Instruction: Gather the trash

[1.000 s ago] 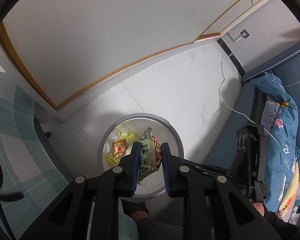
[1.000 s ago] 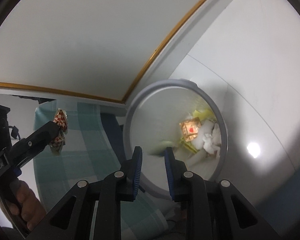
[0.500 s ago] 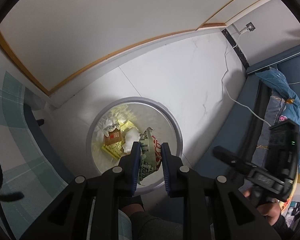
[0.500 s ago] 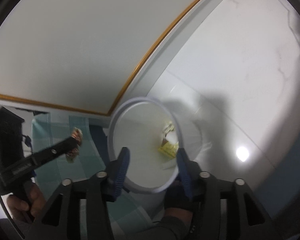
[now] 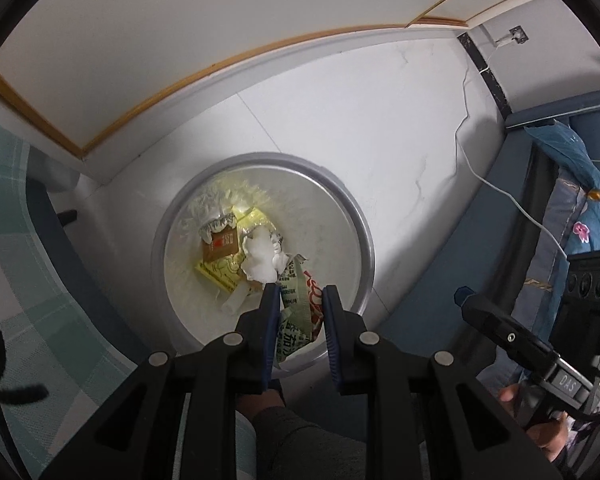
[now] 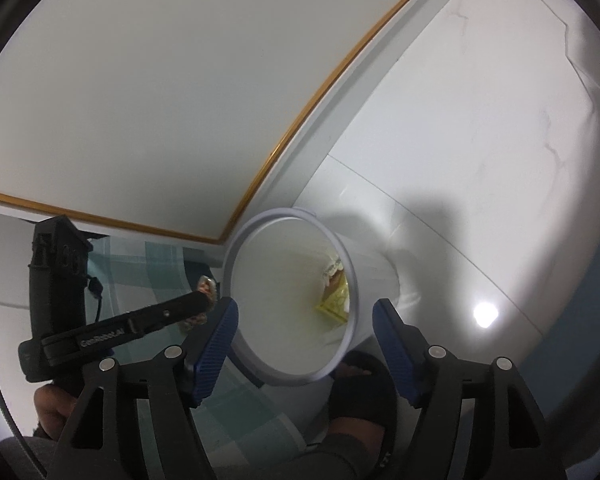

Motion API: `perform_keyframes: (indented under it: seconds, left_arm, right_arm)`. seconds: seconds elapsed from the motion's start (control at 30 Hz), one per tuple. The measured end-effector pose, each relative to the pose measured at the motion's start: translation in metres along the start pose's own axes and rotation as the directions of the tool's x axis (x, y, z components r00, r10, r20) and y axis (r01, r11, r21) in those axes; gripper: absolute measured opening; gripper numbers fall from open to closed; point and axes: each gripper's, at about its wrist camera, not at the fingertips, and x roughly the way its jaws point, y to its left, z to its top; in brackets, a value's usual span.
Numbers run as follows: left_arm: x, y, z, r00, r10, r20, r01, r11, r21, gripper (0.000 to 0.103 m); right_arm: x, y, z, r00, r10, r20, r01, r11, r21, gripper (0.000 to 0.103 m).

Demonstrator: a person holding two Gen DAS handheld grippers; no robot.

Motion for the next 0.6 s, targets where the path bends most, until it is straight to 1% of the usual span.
perform_keyframes:
  seconds: [0.07,0.2,0.27,0.43,0.5,0.57,0.6]
  left_arm:
    - [0.0032,0.0008,0.0001,1.0,0.002,-0.014,-0.002,1.0,-0.012,0.017]
    - [0.0059,0.0006,0.0003,0.999,0.029,-0.021,-0.029,0.999,-0.013,0.018]
    - [0.0064,0.002,0.0002,0.999,0.042,-0.029,-0.042,0.999,-0.021,0.018]
    - [0.0039,0.0002,-0.0016,0.999,0.049,-0.017,-0.049,0.999,-0.014,0.02]
    - [0.0025,-0.0012,-0.0023,0.998,0.058,-0.007,-0.058,0.998,-0.007,0.029]
    - [-0.0005,-0.0008,-0.0028,0.998,0.064,0.009,-0.064,0.998,-0.009,0.044]
    - [-0.0027,-0.0003,-0.0033,0.997,0.07,0.021,-0.07,0.997,-0.01,0.047]
  right_arm:
    - [0.0011,-0.0023,-0.0006,1.0,0.004,-0.004,-0.004,1.0,0.011,0.07]
    - [0.004,-0.0062,-0.0003,1.0,0.006,-0.023,-0.006,1.0,0.024,0.074]
    - [0.0045,-0.0055,-0.0004,1.0,0.005,-0.028,-0.004,1.0,0.022,0.075]
    - [0.0051,-0.0027,-0.0026,1.0,0.003,-0.03,-0.002,1.0,0.011,0.075]
    - [0.005,-0.001,-0.0028,1.0,-0.008,-0.03,0.008,1.0,0.001,0.076]
    - [0.0042,-0.0007,-0.0021,0.999,-0.013,-0.031,0.012,1.0,-0.005,0.076]
    - [0.004,-0.0008,-0.0017,0.999,-0.013,-0.03,0.013,1.0,-0.005,0.076]
